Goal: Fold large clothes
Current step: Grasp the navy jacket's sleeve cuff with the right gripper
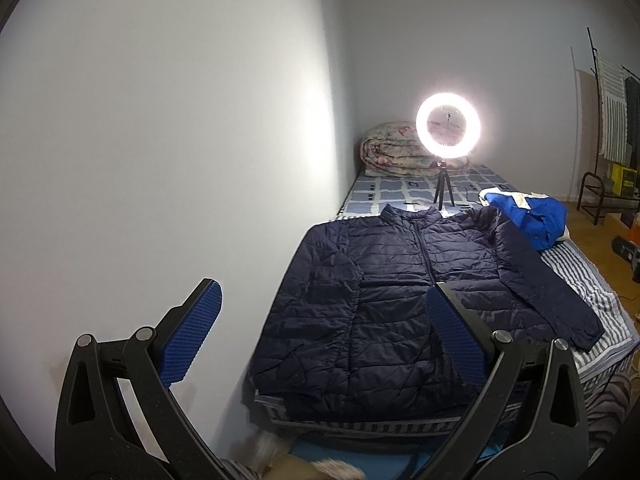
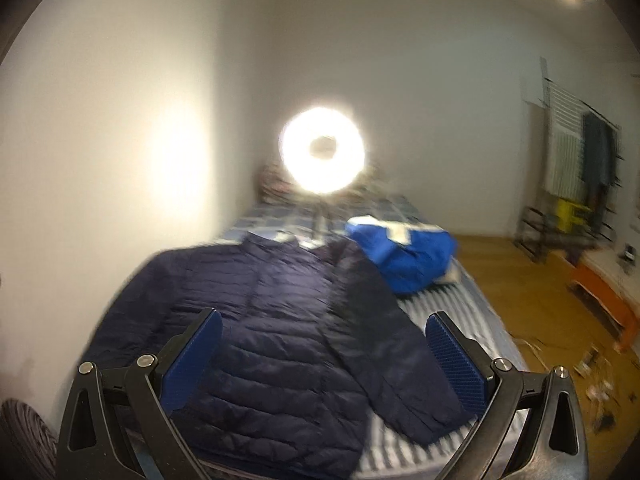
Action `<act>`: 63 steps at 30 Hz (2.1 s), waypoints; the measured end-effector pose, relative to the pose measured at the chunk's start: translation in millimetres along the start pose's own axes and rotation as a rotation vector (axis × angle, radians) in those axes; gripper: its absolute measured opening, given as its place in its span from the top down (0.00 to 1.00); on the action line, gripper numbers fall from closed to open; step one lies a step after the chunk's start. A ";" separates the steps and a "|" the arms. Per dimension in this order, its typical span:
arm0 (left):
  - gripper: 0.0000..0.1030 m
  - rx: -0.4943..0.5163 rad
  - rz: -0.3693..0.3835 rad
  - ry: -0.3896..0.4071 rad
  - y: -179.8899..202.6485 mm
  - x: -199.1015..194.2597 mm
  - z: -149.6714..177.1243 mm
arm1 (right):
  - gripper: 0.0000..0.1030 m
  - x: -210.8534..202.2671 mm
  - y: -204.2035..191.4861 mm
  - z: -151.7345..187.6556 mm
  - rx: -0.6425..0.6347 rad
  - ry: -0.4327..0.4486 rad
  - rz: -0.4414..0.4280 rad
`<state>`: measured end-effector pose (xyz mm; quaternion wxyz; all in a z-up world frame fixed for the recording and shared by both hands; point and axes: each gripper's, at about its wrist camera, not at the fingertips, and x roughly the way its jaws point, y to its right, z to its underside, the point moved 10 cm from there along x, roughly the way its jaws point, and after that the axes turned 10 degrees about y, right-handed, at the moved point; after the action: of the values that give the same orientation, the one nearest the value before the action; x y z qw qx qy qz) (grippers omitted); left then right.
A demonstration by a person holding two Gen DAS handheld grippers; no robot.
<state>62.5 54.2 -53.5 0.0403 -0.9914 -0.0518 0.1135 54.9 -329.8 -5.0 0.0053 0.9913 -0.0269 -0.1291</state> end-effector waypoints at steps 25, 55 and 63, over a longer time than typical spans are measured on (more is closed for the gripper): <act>0.06 0.022 -0.053 -0.128 -55.2 -1.7 70.1 | 0.47 103.4 -301.9 135.2 -0.399 -0.350 -0.803; 0.26 -0.088 0.037 -0.359 -44.3 124.8 155.6 | 1.00 258.7 -350.7 196.5 0.191 -0.807 -0.804; 0.29 -0.076 0.084 -0.370 -35.8 148.2 164.2 | 0.99 276.8 -302.0 187.2 -0.026 -0.751 -0.657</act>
<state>165.1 117.5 -242.4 -0.0124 -0.9557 -0.0212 0.2932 289.7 -44.1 -262.1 -0.0335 0.8323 0.2884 -0.4722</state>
